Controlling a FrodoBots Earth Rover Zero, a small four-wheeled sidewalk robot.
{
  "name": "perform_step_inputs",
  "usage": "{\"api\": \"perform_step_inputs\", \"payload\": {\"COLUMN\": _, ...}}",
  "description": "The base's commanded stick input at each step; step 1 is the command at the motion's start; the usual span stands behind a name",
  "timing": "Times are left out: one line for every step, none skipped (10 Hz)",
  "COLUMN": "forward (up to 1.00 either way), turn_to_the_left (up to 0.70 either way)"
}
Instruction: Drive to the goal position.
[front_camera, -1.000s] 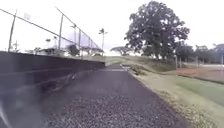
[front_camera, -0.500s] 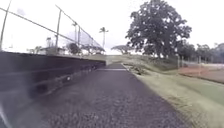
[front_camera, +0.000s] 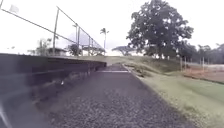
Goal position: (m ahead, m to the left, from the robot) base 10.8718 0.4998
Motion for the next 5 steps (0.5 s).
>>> {"api": "perform_step_inputs", "payload": {"forward": 0.85, "turn_to_the_left": 0.0}}
{"api": "perform_step_inputs", "payload": {"forward": 0.85, "turn_to_the_left": 0.0}}
{"api": "perform_step_inputs", "payload": {"forward": 0.85, "turn_to_the_left": 0.0}}
{"api": "perform_step_inputs", "payload": {"forward": 0.85, "turn_to_the_left": 0.0}}
{"api": "perform_step_inputs", "payload": {"forward": 0.85, "turn_to_the_left": 0.0}}
